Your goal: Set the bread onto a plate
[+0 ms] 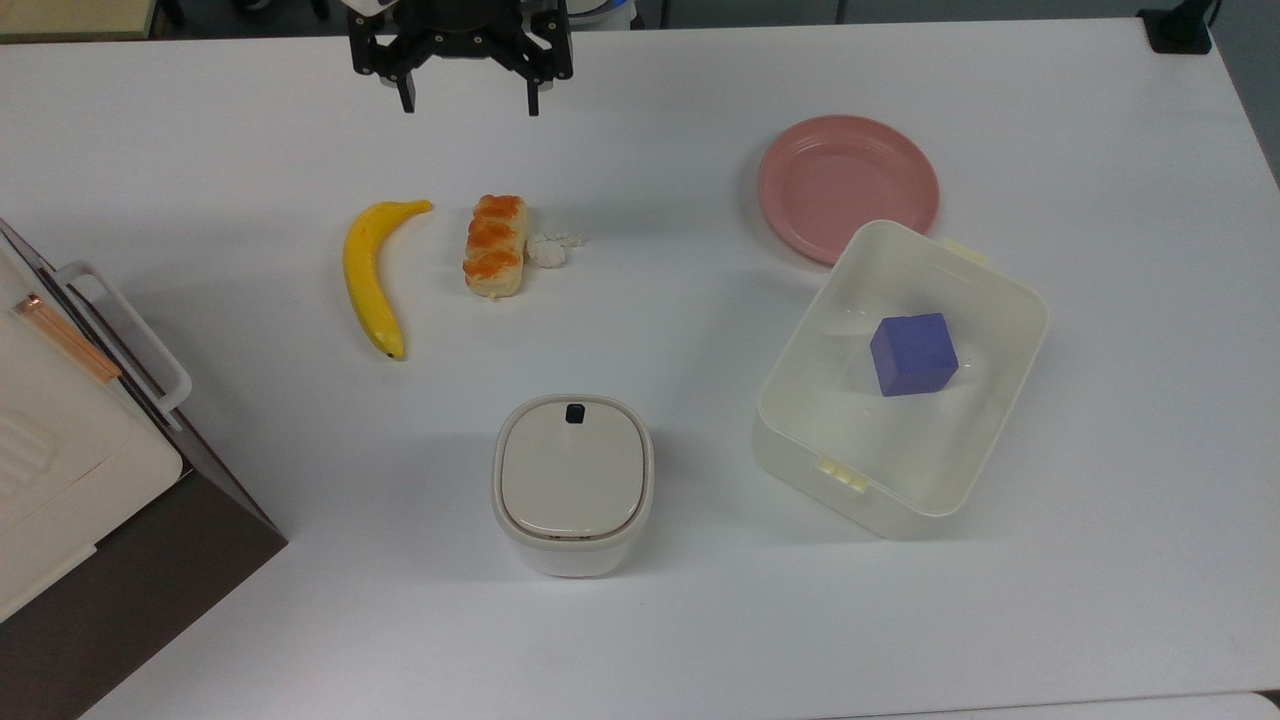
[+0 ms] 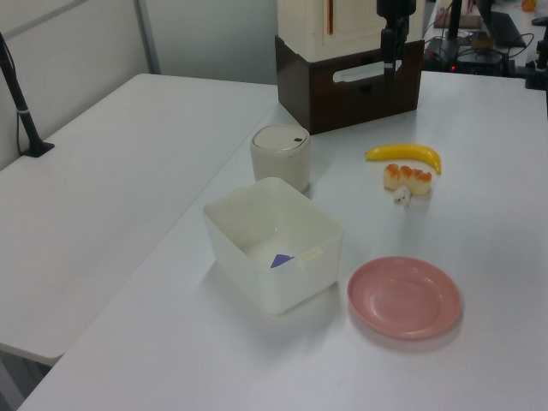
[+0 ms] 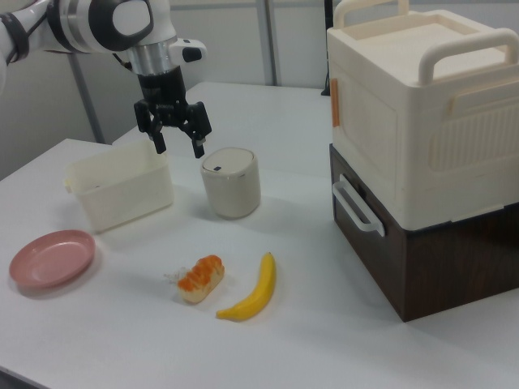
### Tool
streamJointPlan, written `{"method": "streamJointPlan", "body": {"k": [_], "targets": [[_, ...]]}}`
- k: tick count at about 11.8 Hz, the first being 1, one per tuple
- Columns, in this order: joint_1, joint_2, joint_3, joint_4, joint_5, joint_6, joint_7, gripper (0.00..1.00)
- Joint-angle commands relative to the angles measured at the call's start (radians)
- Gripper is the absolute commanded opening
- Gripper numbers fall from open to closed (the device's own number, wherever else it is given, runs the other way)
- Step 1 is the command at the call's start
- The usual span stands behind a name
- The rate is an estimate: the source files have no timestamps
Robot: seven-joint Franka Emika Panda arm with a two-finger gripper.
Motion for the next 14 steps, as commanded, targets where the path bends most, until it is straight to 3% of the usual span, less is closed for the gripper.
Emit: {"method": "streamJointPlan", "body": {"k": [1, 5, 7, 11, 12, 14], "targets": [[-0.008, -0.015, -0.01, 0.0, 0.012, -0.028, -0.034, 1.0], [0.0, -0.004, 0.002, 0.003, -0.039, -0.035, -0.067, 1.0], [-0.011, -0.01, -0.001, -0.002, -0.023, -0.064, -0.153, 1.0], [-0.011, -0.021, -0.005, -0.005, -0.002, -0.059, -0.058, 1.0], [-0.017, -0.022, -0.01, -0.005, 0.038, -0.054, -0.07, 1.0], [-0.02, -0.024, -0.007, -0.006, 0.035, -0.02, -0.082, 1.0]]}}
